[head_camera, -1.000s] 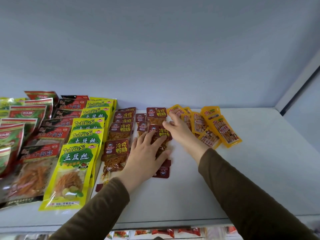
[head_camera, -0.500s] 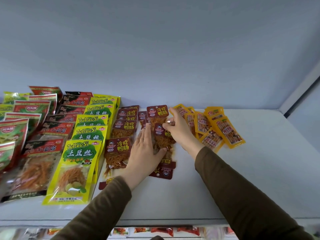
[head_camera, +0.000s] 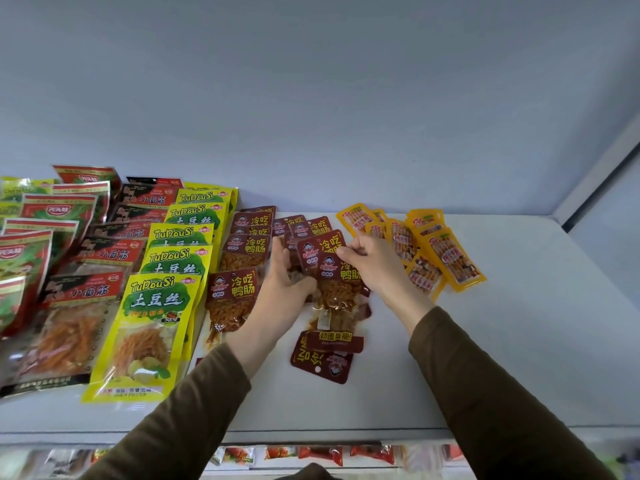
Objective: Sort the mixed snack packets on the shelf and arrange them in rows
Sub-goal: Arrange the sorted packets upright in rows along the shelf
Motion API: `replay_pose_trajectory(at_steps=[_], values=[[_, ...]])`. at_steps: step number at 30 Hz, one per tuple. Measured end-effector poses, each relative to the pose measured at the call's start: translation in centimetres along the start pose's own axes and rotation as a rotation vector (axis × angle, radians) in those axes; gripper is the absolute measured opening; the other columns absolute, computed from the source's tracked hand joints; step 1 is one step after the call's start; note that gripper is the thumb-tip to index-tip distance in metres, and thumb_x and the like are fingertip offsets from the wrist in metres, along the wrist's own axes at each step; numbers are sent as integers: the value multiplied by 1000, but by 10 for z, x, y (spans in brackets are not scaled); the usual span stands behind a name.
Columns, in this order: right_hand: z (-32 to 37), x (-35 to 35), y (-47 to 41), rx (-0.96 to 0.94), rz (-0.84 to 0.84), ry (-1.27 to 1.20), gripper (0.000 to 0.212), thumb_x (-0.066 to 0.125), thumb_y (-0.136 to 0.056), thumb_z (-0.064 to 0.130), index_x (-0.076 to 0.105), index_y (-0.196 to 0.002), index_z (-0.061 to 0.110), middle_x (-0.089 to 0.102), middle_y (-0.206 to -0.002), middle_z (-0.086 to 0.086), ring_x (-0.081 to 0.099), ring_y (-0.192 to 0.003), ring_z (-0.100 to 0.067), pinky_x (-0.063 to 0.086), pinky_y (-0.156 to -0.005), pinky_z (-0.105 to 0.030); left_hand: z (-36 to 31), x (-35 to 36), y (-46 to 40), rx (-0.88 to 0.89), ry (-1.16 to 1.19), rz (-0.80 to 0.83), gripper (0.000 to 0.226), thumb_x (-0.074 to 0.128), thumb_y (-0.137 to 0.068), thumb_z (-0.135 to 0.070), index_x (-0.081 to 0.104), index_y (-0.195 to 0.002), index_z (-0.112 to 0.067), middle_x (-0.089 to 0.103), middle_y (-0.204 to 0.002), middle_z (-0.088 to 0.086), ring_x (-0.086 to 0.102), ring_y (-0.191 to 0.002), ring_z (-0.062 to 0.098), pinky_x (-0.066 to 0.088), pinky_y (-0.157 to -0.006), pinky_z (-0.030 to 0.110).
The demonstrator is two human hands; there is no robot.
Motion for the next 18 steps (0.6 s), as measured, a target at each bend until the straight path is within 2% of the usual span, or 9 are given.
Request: replay_pose_trajectory(at_steps=[2,3,4,5,7,9,13,16,18], values=[[2,0,5,-9,7,-5,35,64,-96,44,65,-84,11,69,-81,-11,65,-76,-24,50,-69,-44,0,-1,12,45,-69,-8,88,61,-96,1,16,-157,-45,48,-128,-50,54,-116,-18,53,-93,25],[4,1,7,-11,8,-41,38,64,-96,44,64,-81,10,68,-78,-11,63,-71,-23,47,-65,-43,0,0,19,71,-140,-15,86,64,-97,-7,14,-157,-45,41,-130,-54,47,-124,-18,51,-96,23],[6,1,9,-6,7,-99,41,64,-96,45,62,-79,7,65,-76,-13,60,-68,-21,43,-64,-39,1,2,25,104,-221,-27,88,66,-97,-18,10,-161,-41,37,-141,-47,42,-135,-11,50,-104,27],[7,2,12,10,11,-174,45,64,-96,45,60,-80,4,63,-77,-16,58,-68,-21,41,-66,-36,3,4,30,143,-307,-39,91,69,-96,-28,7,-163,-36,33,-155,-32,35,-145,-1,44,-113,35],[11,4,16,51,35,-338,53,66,-95,47,54,-83,-4,57,-79,-15,55,-74,-22,40,-71,-35,7,7,36,205,-433,-49,101,72,-92,-44,3,-164,-33,23,-167,-13,22,-154,8,29,-125,43],[15,7,20,71,82,-467,56,67,-94,47,47,-81,-4,53,-82,-12,53,-81,-21,39,-76,-36,8,8,36,220,-439,-59,107,76,-88,-44,1,-164,-34,25,-162,-17,24,-152,10,28,-125,45],[22,13,25,114,111,-575,42,67,-93,48,55,-82,9,63,-89,-18,65,-90,-28,49,-83,-43,9,3,30,179,-347,-46,106,81,-88,-30,6,-161,-44,33,-146,-24,39,-142,7,41,-118,46],[21,9,26,101,133,-449,52,58,-95,58,51,-79,9,64,-91,-20,65,-89,-32,46,-81,-50,10,1,26,142,-361,-41,101,78,-91,-24,7,-161,-42,40,-143,-22,42,-135,1,44,-116,45],[17,4,26,104,176,-322,60,49,-95,67,50,-85,7,63,-91,-17,63,-88,-30,46,-80,-49,11,1,23,121,-349,-38,99,75,-93,-23,7,-161,-42,45,-143,-19,48,-134,6,47,-113,45]])
Point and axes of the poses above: each hand's wrist, its own y-axis away from the middle knuckle, its own x-axis out of the palm, z = x × y, the point moved 1 cm from there along -y, towards the middle knuckle
